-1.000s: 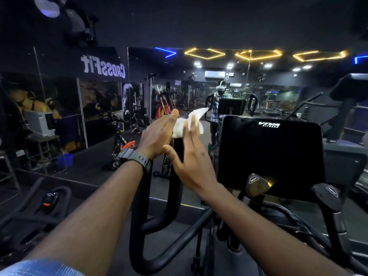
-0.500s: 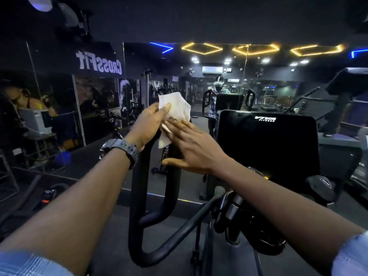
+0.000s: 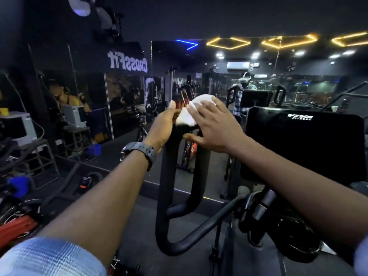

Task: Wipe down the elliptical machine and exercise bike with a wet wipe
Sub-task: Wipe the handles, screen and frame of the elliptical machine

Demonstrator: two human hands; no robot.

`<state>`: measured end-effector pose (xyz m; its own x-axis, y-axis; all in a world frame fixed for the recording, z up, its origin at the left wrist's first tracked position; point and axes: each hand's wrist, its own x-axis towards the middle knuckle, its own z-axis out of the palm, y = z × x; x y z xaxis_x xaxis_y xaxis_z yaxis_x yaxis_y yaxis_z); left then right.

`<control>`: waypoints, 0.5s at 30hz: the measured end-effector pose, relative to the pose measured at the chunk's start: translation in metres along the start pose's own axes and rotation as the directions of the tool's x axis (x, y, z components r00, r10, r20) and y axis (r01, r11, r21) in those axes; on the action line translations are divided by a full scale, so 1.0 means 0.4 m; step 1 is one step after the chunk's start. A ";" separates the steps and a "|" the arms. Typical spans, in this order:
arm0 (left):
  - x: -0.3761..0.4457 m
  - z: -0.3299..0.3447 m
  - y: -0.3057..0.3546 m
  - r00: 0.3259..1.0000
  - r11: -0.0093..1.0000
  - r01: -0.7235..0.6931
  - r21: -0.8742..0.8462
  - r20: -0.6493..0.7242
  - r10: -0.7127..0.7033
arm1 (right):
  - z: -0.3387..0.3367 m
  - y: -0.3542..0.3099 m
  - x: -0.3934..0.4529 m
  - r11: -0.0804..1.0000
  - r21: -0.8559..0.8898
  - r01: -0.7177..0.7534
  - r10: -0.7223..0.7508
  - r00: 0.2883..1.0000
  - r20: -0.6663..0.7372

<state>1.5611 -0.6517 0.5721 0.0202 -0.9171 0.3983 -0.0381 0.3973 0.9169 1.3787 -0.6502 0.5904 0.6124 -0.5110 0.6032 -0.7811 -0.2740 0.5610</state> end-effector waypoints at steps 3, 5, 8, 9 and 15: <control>-0.001 0.010 -0.013 0.999 1.000 -0.009 0.008 -0.033 0.009 | 0.001 -0.063 0.057 1.000 0.015 0.016 -0.017 0.999 0.052; 0.002 0.012 -0.032 0.998 1.000 -0.012 -0.002 -0.059 0.012 | 0.015 -0.100 0.050 0.994 0.042 0.103 -0.104 0.994 0.028; -0.021 0.011 -0.036 0.998 0.999 0.014 0.042 -0.068 -0.011 | 0.040 -0.092 -0.003 0.966 0.020 0.256 -0.255 0.965 -0.056; -0.026 0.009 -0.040 0.997 0.998 0.007 0.057 -0.071 -0.003 | 0.045 -0.071 -0.023 0.953 0.007 0.302 -0.300 0.950 -0.086; -0.067 -0.008 -0.036 0.992 1.000 0.015 0.010 -0.123 -0.013 | -0.009 -0.013 0.033 0.996 -0.091 -0.010 0.016 0.998 0.057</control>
<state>1.5645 -0.6329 0.5483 0.1434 -0.9111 0.3864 -0.0482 0.3835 0.9223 1.3913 -0.6523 0.5973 0.5923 -0.5607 0.5787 -0.7731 -0.1931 0.6042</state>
